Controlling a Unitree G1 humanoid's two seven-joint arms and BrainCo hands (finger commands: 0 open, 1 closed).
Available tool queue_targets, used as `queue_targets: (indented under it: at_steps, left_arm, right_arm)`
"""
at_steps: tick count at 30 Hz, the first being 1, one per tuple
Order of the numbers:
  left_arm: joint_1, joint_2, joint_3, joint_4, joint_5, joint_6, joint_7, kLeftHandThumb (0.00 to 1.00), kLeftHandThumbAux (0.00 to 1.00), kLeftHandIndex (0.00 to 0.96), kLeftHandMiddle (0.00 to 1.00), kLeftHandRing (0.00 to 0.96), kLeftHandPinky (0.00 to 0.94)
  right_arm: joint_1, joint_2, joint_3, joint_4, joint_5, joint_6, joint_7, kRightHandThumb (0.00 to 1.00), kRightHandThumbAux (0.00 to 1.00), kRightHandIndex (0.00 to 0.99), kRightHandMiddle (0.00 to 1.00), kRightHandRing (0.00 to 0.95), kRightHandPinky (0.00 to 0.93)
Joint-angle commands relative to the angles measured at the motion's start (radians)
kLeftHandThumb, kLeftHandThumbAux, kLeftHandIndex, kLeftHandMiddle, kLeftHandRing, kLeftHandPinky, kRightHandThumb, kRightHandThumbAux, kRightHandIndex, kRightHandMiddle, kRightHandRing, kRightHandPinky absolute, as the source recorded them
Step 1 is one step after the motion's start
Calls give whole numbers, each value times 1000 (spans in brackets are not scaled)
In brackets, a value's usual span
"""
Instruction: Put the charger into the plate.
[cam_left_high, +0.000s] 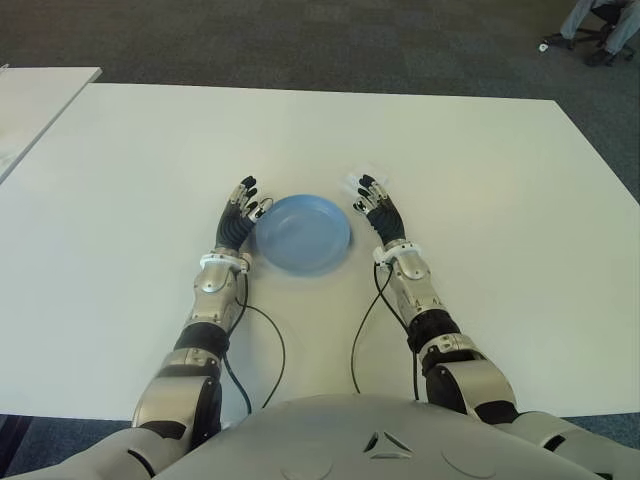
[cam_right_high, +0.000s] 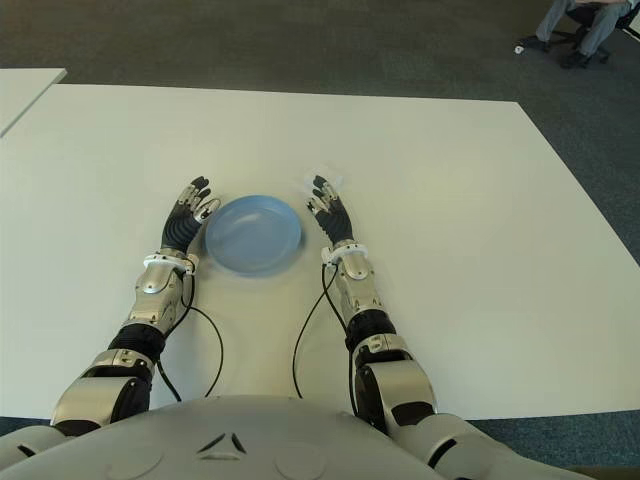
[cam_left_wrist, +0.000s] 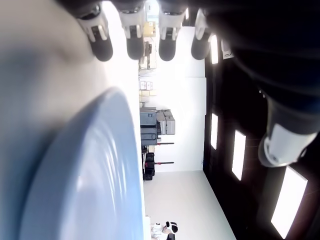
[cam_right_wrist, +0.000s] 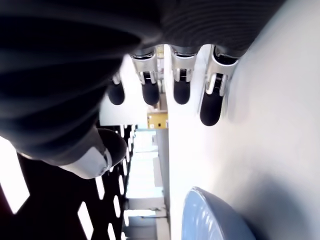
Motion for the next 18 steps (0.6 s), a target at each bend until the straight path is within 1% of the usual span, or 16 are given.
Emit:
queue_targets:
  at_steps: [1,4,7,8,10,11,12,14,15,16,17,18]
  left_arm:
    - [11,-9,-5,72,16,29,15,0,555,0,24,7,1]
    - [4,-10,-5,87,16,24,18,0,557,0,24,5,2]
    - [-2,-13,-5,98,17,18,20,0,557,0,25,6,2]
    - [-3,-14,-5,100,17,16,21,0,558,0,25,6,1]
    - [-4,-15,-4,104,17,14,20,0,558,0,26,5,0]
    - [-5,-15,-3,105,16,13,19,0,558,0,26,5,0]
    - [-6,-15,-3,105,15,13,19,0,559,0,26,5,0]
    - [-6,-16,-2,103,13,14,17,0,559,0,26,4,0]
    - [-6,-16,-2,102,12,15,17,0,559,0,25,4,0]
    - [-7,-16,-1,102,11,15,16,0,559,0,25,4,0]
    - [-7,-17,-1,101,11,15,16,0,559,0,25,4,0]
    - [-6,-17,0,100,10,16,16,0,559,0,26,4,1]
  right_arm:
    - [87,-11,2,-120,-23,74,-42,39,683,9,72,71,106]
    - [92,-16,-3,-206,-36,128,-73,86,712,18,100,108,167]
    - [72,-19,-14,-284,-46,193,-113,121,722,24,118,127,183]
    - [66,-19,-18,-307,-50,210,-128,160,726,34,135,141,192]
    - [63,-20,-23,-343,-59,230,-154,220,731,49,160,161,207]
    - [67,-21,-26,-360,-66,228,-167,233,732,52,165,165,211]
    - [70,-22,-28,-373,-70,228,-178,289,735,66,190,180,223]
    - [67,-27,-45,-449,-72,231,-208,374,738,89,226,202,238]
    - [64,-28,-52,-478,-71,236,-218,462,737,119,261,227,251]
    - [53,-31,-60,-508,-72,242,-231,524,736,141,286,246,261]
    - [46,-33,-64,-526,-72,248,-238,549,735,151,296,255,266]
    - [23,-39,-75,-538,-76,248,-253,584,733,165,310,267,272]
